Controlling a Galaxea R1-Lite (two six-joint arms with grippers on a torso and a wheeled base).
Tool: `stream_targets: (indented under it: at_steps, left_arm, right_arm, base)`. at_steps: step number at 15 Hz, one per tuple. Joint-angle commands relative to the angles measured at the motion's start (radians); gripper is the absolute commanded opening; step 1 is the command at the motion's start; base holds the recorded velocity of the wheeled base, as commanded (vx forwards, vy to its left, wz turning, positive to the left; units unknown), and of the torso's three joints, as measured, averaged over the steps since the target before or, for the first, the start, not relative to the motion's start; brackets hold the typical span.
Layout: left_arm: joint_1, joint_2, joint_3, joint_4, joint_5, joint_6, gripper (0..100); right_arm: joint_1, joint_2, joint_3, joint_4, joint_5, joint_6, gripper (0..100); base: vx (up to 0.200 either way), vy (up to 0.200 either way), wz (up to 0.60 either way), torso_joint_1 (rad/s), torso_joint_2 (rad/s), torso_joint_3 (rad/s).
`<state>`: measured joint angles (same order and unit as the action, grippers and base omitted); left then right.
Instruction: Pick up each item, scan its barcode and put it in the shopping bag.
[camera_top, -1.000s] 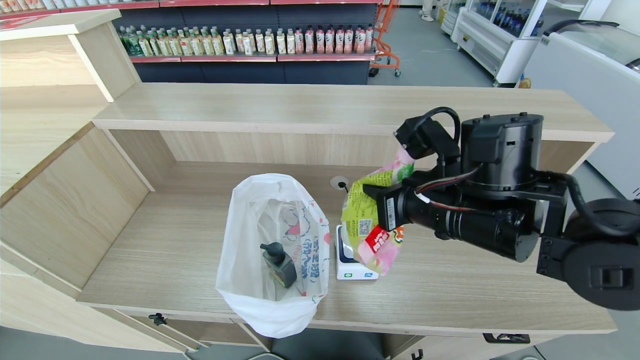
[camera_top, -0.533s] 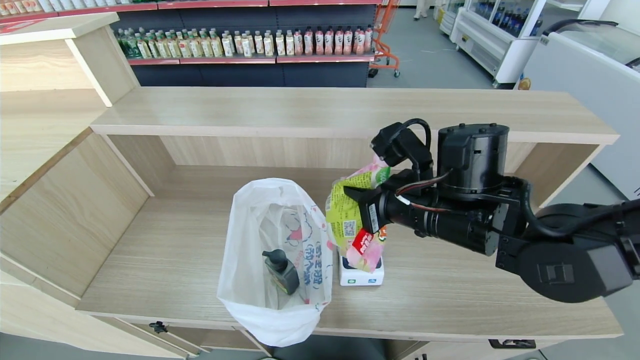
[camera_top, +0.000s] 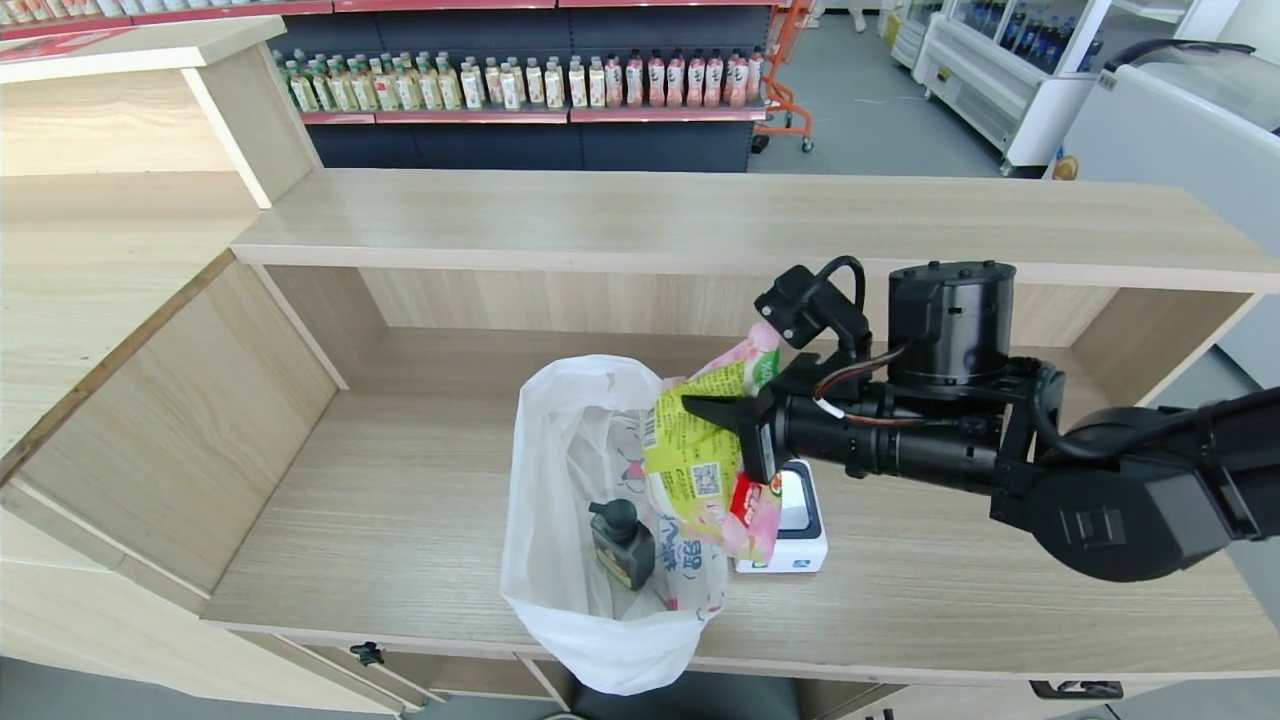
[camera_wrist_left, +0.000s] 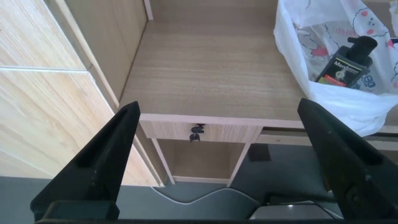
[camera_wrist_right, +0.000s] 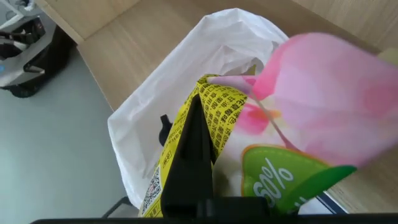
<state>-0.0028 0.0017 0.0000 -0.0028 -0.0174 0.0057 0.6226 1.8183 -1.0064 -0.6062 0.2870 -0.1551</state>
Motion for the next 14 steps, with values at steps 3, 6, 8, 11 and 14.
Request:
stream_targets:
  at_steps: [3,6,8,11,14]
  left_arm:
    - [0.0,0.0,0.0,0.0,0.001,0.0,100]
    - [0.0,0.0,0.0,0.0,0.001,0.0,100]
    - [0.0,-0.002,0.0,0.0,0.001,0.002,100]
    - [0.0,0.0,0.0,0.0,0.001,0.002,100]
    - [0.0,0.0,0.0,0.0,0.001,0.002,100]
  right_arm:
    - [-0.124,0.082,-0.017,-0.063,0.058,-0.046,0]
    - [-0.15,0.187,-0.015,-0.199,0.182,0.022,0]
    - [-0.139,0.24,-0.044,-0.279,0.202,0.117,0]
    - [-0.136,0.291,-0.074,-0.288,0.204,0.121,0]
    - [-0.133,0.326,-0.077,-0.288,0.204,0.12,0]
  base:
    - [0.0,0.0,0.0,0.0,0.0,0.0]
    - [0.0,0.0,0.0,0.0,0.0,0.0]
    - [0.0,0.0,0.0,0.0,0.0,0.0]
    - [0.0,0.0,0.0,0.0,0.0,0.0]
    - [0.0,0.0,0.0,0.0,0.0,0.0]
